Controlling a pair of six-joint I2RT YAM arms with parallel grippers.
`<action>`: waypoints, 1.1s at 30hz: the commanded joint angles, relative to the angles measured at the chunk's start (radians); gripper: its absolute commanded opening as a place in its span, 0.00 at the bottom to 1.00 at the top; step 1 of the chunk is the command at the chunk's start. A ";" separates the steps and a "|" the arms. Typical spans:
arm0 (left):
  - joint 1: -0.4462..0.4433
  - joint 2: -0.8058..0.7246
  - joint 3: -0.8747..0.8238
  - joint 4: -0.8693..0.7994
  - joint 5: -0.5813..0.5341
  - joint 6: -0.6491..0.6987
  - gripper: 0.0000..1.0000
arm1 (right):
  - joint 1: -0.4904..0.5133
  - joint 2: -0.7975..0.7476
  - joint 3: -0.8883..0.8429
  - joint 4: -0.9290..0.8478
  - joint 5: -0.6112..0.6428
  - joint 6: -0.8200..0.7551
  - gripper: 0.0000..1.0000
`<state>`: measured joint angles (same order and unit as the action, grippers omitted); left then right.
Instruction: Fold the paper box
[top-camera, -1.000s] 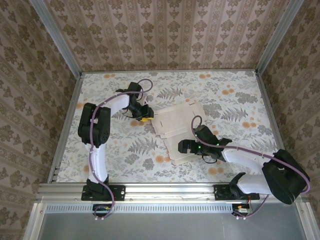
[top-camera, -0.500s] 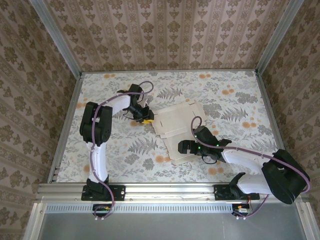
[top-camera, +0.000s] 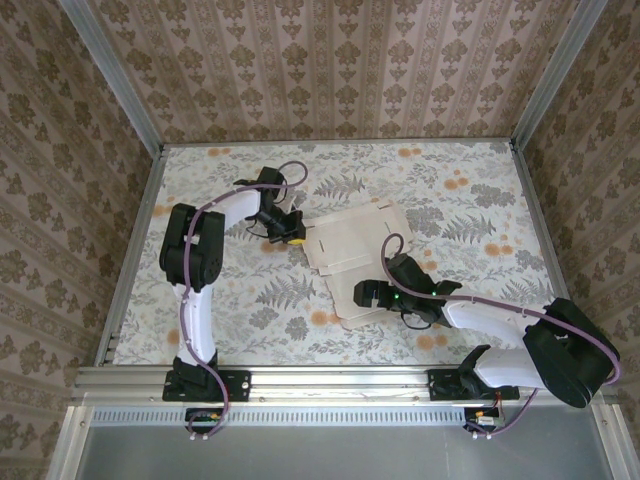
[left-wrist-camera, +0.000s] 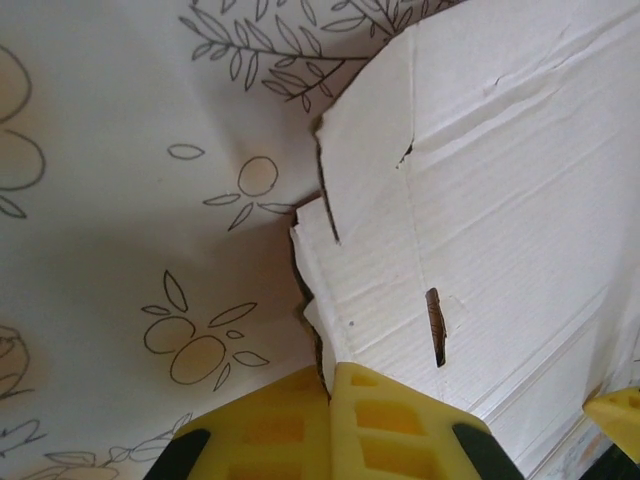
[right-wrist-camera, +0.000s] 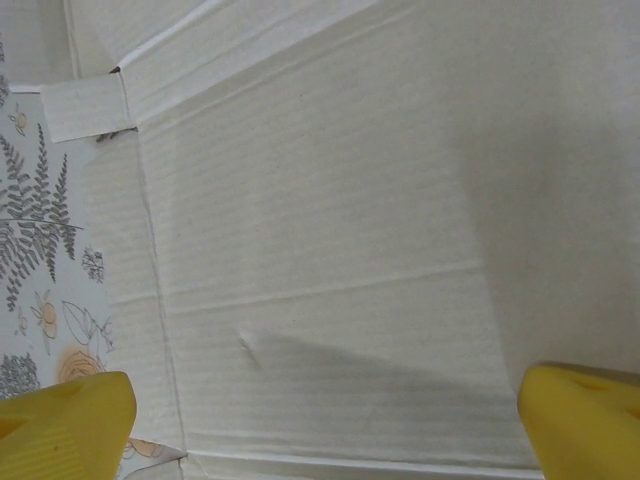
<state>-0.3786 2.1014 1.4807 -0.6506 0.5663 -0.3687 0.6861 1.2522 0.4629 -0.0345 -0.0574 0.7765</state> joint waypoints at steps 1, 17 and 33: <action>-0.003 -0.056 -0.011 0.047 0.018 0.057 0.00 | 0.017 0.007 -0.020 0.054 0.006 0.096 1.00; -0.040 -0.321 -0.244 0.281 -0.096 0.190 0.00 | 0.094 0.110 0.047 0.153 -0.045 0.205 0.97; -0.111 -0.496 -0.486 0.433 -0.184 0.201 0.00 | 0.151 0.114 0.034 0.155 0.035 0.261 0.84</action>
<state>-0.4545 1.6375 1.0340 -0.2260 0.3744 -0.1783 0.8207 1.3552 0.4938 0.1089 -0.0574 1.0096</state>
